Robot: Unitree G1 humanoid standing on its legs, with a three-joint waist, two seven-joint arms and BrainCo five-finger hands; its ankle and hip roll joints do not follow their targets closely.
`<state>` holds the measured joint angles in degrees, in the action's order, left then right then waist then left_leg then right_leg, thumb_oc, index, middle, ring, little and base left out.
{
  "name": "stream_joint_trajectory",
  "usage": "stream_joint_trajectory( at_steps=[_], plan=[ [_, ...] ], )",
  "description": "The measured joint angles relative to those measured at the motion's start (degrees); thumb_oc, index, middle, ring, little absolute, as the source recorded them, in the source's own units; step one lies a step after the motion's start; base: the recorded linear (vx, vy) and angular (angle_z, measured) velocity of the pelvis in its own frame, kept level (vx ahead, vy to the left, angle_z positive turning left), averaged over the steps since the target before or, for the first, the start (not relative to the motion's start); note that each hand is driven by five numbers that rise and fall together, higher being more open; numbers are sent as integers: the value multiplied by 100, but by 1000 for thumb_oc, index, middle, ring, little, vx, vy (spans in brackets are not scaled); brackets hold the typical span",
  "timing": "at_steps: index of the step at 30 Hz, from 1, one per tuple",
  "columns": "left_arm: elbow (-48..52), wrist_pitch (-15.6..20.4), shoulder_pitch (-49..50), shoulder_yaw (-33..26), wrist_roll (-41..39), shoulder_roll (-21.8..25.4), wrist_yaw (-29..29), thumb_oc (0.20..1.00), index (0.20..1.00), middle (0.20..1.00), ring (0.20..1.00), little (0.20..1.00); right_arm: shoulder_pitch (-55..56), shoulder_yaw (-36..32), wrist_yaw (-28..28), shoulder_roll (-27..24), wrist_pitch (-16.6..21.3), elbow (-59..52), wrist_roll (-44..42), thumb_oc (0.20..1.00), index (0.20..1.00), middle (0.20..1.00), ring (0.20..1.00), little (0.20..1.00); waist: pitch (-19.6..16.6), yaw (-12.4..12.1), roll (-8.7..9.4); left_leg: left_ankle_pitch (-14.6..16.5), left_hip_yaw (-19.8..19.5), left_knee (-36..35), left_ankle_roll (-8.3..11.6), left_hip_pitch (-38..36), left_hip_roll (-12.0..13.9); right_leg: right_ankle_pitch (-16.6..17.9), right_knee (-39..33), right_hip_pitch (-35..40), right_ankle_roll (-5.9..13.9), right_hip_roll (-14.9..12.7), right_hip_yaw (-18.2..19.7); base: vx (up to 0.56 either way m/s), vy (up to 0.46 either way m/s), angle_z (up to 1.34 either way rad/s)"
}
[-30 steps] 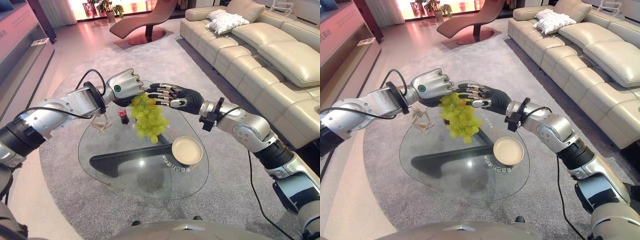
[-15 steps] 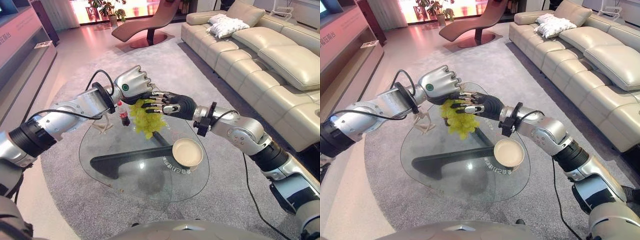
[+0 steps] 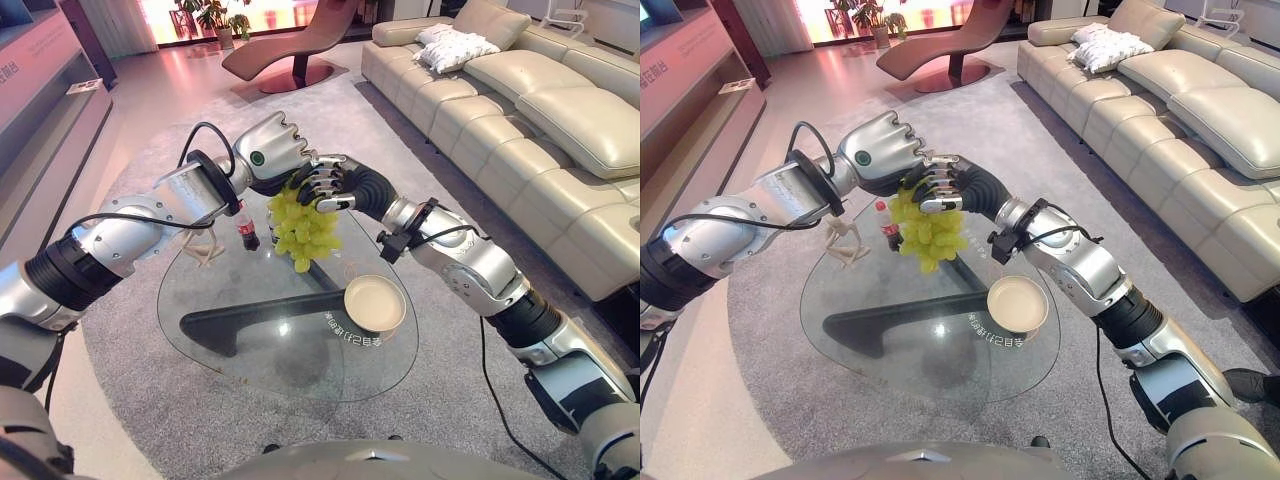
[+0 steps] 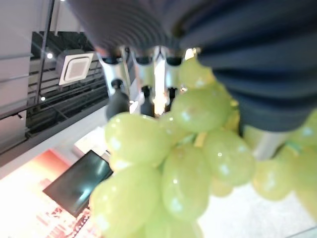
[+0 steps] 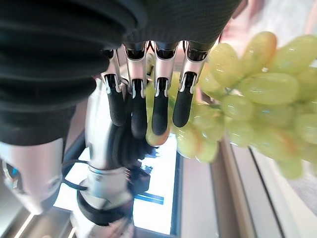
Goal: Pick up fruits into the plate
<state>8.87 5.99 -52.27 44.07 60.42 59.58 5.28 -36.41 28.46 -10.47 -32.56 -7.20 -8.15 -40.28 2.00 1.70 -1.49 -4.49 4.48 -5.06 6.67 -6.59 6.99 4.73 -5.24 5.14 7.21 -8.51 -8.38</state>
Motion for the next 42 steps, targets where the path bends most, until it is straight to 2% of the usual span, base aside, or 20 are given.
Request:
stream_joint_trajectory(
  at_steps=[9,16,23,26,30,36,42],
  plan=[
    [-71,192,5,-109,2,0,-112,200,200,200,200,200,53,-189,-71,-50,238,-107,-12,1000,1000,1000,1000,1000,32,4,-53,1,-12,0,-1,7,2,-1,-1,-3,0,2,-8,0,0,0],
    [-180,314,281,-110,49,12,-140,200,200,200,200,200,216,-971,213,-48,715,-126,-29,1000,1000,1000,1000,1000,66,3,-113,1,-12,0,-1,29,1,-1,-2,-25,0,3,-6,0,0,0],
    [-291,308,347,-115,50,12,-258,200,200,200,200,200,282,-1009,428,-34,751,-122,-16,1000,1000,1000,1000,1000,67,-32,-115,1,-17,-1,-1,31,3,-1,-2,-23,0,4,-11,0,0,0],
    [-320,307,430,-173,77,48,-271,200,200,200,200,200,322,-1032,556,9,952,-86,-26,1000,1000,1000,1000,1000,67,-31,-115,1,-20,-1,-1,31,3,-1,-2,-21,0,4,-13,0,0,0],
    [-322,307,506,-252,96,92,-243,200,200,200,200,200,339,-1122,423,16,1098,-89,-261,1000,1000,1000,1000,1000,67,-40,-116,1,-22,-1,-1,32,3,-1,-2,-21,0,4,-17,0,0,0],
    [-620,302,953,-606,96,122,-474,200,200,200,200,200,579,-1521,382,4,1107,-125,-383,1000,1000,1000,1000,1000,68,-32,-116,1,-27,-2,-1,35,5,-1,-4,-22,0,5,-19,0,0,0],
    [-793,287,1180,-866,71,208,-1164,200,200,200,200,200,941,-1691,369,10,870,216,-550,1000,1000,1000,1000,1000,68,-42,-114,1,-30,-2,0,44,7,-1,-4,-21,0,5,-29,0,0,0]
  ],
)
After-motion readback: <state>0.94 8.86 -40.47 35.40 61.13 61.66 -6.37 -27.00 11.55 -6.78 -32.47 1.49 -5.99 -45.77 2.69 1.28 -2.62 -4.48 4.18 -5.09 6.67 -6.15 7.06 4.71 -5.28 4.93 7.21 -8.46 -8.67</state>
